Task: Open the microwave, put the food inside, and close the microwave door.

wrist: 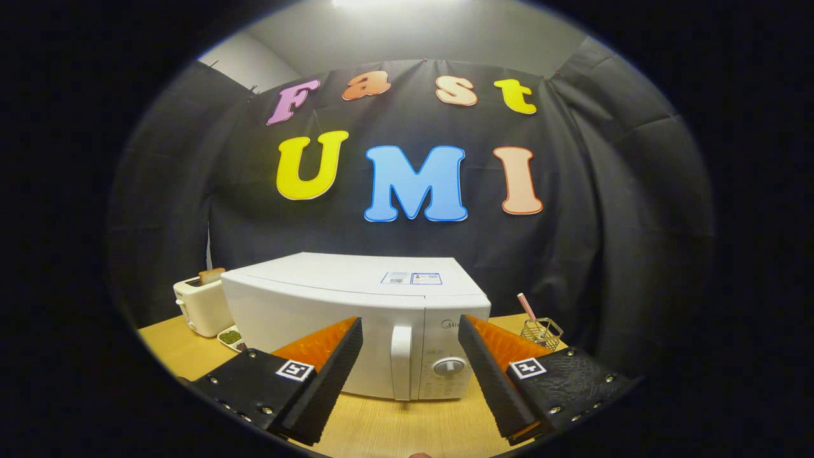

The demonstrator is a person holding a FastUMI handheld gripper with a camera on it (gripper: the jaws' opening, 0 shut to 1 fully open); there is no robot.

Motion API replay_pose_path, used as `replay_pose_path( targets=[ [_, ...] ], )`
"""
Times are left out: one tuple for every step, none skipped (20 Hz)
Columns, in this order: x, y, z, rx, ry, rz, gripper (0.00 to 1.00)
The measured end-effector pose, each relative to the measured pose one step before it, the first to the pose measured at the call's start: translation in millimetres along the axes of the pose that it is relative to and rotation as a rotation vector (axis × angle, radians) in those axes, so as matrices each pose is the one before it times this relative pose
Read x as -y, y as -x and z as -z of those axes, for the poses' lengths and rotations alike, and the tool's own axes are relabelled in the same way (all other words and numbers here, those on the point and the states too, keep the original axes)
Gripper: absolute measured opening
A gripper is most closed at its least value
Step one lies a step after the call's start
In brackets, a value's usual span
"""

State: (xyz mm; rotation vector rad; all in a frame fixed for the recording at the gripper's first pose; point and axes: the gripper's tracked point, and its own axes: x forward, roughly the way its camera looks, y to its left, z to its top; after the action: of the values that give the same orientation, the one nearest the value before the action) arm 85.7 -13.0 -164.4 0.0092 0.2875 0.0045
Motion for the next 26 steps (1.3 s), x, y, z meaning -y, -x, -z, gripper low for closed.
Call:
replay_pose_path(
  targets=[
    [-1.03,-6.28,6.95,-0.01765,-0.00148,-0.00162,0.96],
    [-1.77,-5.54,8.28,-0.02067,-0.00434,-0.00442,0.96],
    [-1.07,-5.38,9.26,-0.02329,-0.00262,-0.00119,0.96],
    [-0.04,-5.21,7.93,-0.02118,-0.00140,-0.00024,0.96],
    [-0.79,-4.66,6.89,-0.01885,-0.00238,0.00083,0.96],
    [-1.08,-4.65,5.95,-0.01829,-0.00494,-0.00100,0.96],
    [-1.97,-4.29,6.89,-0.01766,-0.00473,-0.00381,0.96],
    [-1.69,-4.45,5.48,-0.01817,-0.00310,-0.00094,0.96],
    [-0.98,-4.02,5.33,-0.01685,-0.00366,0.00174,0.96],
    [-0.91,-4.01,3.87,-0.01610,-0.00548,0.00062,0.96],
    [-1.18,-3.90,4.19,-0.01117,-0.00668,0.00190,0.97],
    [-0.47,-3.83,2.38,-0.00781,-0.00548,0.00541,0.97],
    [2.07,-3.92,2.11,-0.00610,-0.00619,0.01507,0.87],
    [1.36,-4.13,1.26,-0.00909,-0.01322,0.01009,0.81],
    [0.38,-3.14,2.63,-0.01379,-0.01943,0.01202,0.72],
    [1.64,-2.34,2.50,-0.01434,-0.01832,0.00976,0.64],
    [-3.18,-0.20,4.13,-0.01487,-0.01253,-0.00236,0.48],
    [-0.12,-1.38,-0.16,0.00114,0.01117,0.00872,0.42],
    [0.48,1.54,0.69,-0.00332,0.01597,0.00519,0.32],
    [-1.32,0.78,0.57,-0.01300,0.02171,0.00035,0.26],
    [0.90,-1.30,0.70,-0.01122,0.01200,0.00861,0.15],
    [0.29,1.72,-2.54,-0.00507,0.00712,0.00820,0.15],
    [1.66,-0.73,1.81,-0.01216,0.00613,0.00482,0.07],
    [0.68,1.13,-1.47,0.00071,0.00007,-0.00470,0.06],
    [-1.94,-0.42,1.60,-0.01418,0.01468,-0.01216,0.02],
    [-0.80,0.57,-0.81,-0.00465,0.01045,-0.00941,0.02]
  ],
)
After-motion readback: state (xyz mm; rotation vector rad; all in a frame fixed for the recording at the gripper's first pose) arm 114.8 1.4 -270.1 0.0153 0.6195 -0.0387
